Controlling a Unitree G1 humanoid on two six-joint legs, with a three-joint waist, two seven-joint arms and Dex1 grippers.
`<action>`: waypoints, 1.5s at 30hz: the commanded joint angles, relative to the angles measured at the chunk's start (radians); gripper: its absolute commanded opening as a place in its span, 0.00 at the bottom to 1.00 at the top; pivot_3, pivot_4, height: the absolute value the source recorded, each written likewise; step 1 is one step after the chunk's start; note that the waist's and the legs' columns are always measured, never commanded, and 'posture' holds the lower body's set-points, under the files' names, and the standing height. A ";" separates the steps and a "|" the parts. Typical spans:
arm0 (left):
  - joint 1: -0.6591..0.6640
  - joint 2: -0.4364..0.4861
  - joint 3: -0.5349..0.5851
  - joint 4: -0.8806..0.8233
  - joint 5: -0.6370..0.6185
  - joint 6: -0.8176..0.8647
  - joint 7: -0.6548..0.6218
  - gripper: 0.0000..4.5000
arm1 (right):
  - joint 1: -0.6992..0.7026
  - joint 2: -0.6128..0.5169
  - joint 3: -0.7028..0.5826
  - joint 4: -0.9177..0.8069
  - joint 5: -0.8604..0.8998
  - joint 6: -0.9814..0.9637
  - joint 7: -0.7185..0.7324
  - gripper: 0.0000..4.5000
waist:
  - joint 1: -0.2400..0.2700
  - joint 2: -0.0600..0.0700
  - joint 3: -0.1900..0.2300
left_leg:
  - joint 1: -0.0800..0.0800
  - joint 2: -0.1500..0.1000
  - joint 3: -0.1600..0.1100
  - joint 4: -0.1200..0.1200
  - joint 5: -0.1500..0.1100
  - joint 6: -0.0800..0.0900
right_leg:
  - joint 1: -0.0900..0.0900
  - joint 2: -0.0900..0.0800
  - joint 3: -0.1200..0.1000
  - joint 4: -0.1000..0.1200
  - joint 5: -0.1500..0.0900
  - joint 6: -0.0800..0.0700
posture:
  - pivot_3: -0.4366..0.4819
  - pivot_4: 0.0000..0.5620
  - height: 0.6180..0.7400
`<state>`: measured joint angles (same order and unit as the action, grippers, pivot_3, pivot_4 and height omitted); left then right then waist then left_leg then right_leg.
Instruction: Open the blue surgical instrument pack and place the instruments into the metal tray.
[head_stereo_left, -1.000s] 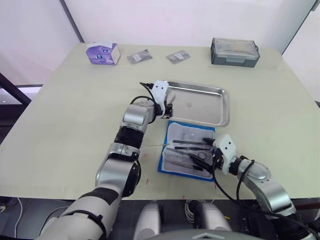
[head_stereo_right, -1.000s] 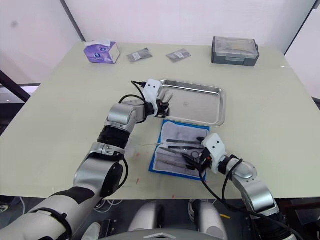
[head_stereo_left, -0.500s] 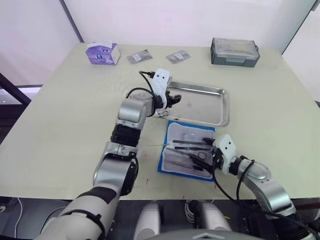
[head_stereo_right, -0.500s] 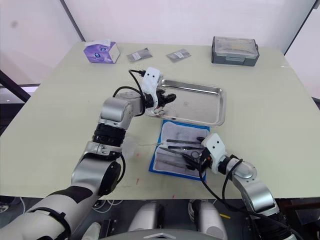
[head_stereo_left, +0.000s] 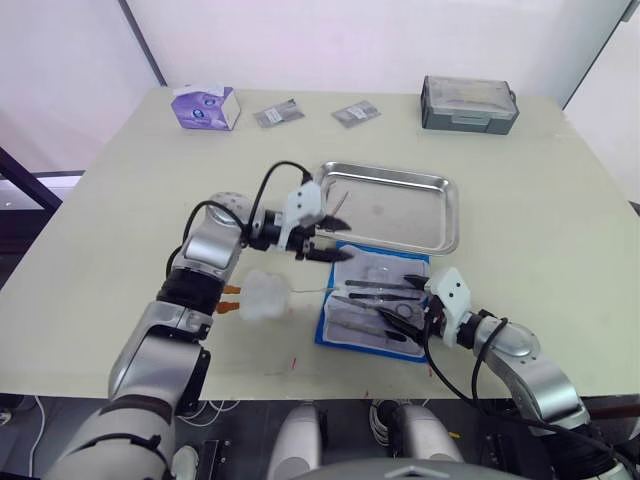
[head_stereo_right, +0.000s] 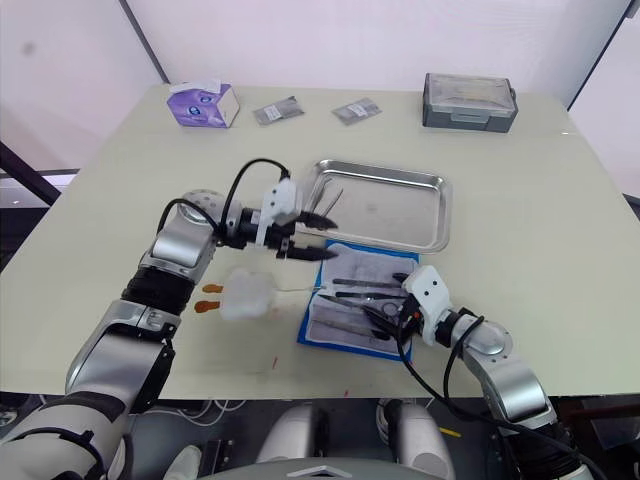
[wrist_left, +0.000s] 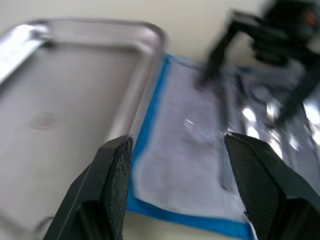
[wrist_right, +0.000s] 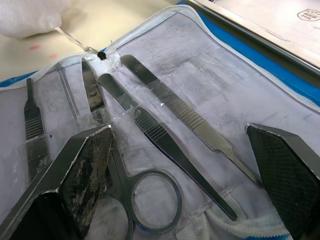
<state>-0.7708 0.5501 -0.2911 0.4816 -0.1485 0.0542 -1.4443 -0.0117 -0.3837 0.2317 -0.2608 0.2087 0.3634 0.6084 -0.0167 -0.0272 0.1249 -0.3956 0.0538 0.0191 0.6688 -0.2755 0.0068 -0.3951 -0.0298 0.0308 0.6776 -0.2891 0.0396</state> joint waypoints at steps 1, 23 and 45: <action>-0.008 -0.005 -0.026 0.073 0.044 -0.139 -0.052 0.68 | 0.029 -0.005 0.024 0.080 -0.029 0.039 -0.007 1.00 | 0.000 0.000 0.000 | 0.000 0.000 0.000 0.000 0.000 0.000 | 0.000 0.000 0.000 0.000 0.000 0.000 | 0.48 0.27 0.98; -0.132 -0.152 -0.021 0.461 0.140 -0.355 -0.104 0.68 | 0.046 -0.006 0.019 0.064 -0.031 0.043 -0.022 1.00 | 0.003 -0.001 0.000 | -0.001 0.000 -0.001 0.001 0.000 0.000 | 0.000 0.000 0.000 0.000 0.000 0.000 | 0.48 0.27 0.98; -0.114 -0.142 -0.047 0.488 0.184 -0.448 -0.113 0.01 | 0.046 0.002 0.026 0.059 -0.028 0.047 -0.034 1.00 | 0.003 0.003 -0.005 | 0.003 0.000 -0.002 0.001 0.000 0.000 | 0.004 0.001 -0.001 0.000 0.000 0.000 | 0.48 0.27 0.98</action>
<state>-0.8810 0.3990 -0.3210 0.9602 -0.0074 -0.3803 -1.5520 0.0017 -0.3734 0.2345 -0.2615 0.2068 0.3600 0.5810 -0.0137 -0.0239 0.1196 -0.3931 0.0537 0.0173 0.6693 -0.2757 0.0073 -0.3911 -0.0294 0.0301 0.6774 -0.2891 0.0398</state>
